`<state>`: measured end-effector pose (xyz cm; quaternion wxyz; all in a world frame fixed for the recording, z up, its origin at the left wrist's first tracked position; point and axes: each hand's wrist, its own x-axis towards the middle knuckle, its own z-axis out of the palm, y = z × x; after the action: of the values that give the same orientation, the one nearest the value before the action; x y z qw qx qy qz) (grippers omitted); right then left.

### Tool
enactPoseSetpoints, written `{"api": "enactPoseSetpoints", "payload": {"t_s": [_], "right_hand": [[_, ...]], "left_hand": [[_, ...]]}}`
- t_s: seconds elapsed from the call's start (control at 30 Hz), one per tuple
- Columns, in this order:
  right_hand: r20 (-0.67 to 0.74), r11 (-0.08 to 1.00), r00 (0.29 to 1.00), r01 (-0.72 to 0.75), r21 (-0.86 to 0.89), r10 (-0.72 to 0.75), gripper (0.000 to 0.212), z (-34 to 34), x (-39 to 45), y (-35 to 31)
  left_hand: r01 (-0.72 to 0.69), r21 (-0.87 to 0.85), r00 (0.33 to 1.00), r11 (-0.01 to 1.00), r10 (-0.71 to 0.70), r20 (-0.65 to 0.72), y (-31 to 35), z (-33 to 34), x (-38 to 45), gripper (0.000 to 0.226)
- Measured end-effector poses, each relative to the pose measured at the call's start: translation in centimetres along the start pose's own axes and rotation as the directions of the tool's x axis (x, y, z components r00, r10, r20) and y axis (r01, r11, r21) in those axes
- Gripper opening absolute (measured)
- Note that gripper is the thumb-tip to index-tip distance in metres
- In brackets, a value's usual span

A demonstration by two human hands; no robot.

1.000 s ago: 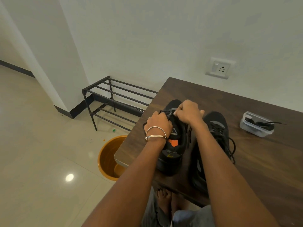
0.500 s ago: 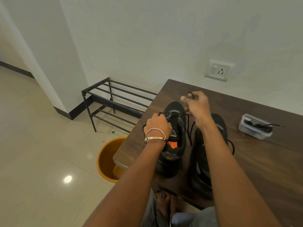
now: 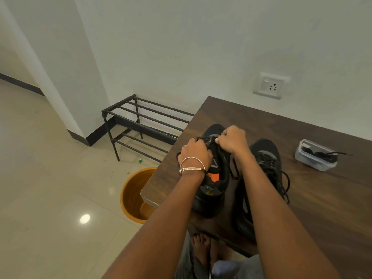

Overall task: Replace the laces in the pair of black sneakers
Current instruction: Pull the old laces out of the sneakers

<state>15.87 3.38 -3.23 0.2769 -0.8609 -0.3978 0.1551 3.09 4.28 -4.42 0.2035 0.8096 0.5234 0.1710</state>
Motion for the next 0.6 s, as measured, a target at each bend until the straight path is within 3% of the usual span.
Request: {"api": "enactPoseSetpoints", "payload": {"t_s": [0.13,0.2,0.27,0.37,0.47,0.6], "right_hand": [[-0.002,0.935,0.981,-0.182,0.303,0.192,0.016,-0.7,-0.1,0.1],[0.024,0.808,0.955,-0.264,0.526,0.296,0.017,-1.4,-0.2,0.5],[0.018,0.734,0.938,-0.282,0.617,0.345,0.019,-2.3,-0.1,1.4],[-0.106,0.834,0.953,-0.192,0.516,0.285,0.022,-3.5,-0.2,2.3],[-0.237,0.935,0.964,-0.027,0.355,0.117,0.029,-4.9,-0.5,1.4],[-0.217,0.999,0.976,0.024,0.021,-0.019,0.03,-5.5,-0.7,0.2]], "left_hand": [[-0.002,-0.002,1.0,1.0,0.002,0.008,-0.1,0.2,0.1,0.031],[0.004,0.001,1.0,1.0,-0.004,0.009,-0.2,0.2,0.2,0.031],[0.0,0.004,1.0,1.0,0.0,0.009,-0.2,0.3,0.3,0.032],[0.0,0.005,1.0,1.0,0.0,0.021,-0.2,0.4,0.3,0.033],[0.007,0.004,1.0,1.0,-0.007,0.027,-0.2,0.4,0.4,0.033],[0.011,-0.002,1.0,1.0,-0.011,0.028,-0.2,0.4,0.4,0.033]]}}
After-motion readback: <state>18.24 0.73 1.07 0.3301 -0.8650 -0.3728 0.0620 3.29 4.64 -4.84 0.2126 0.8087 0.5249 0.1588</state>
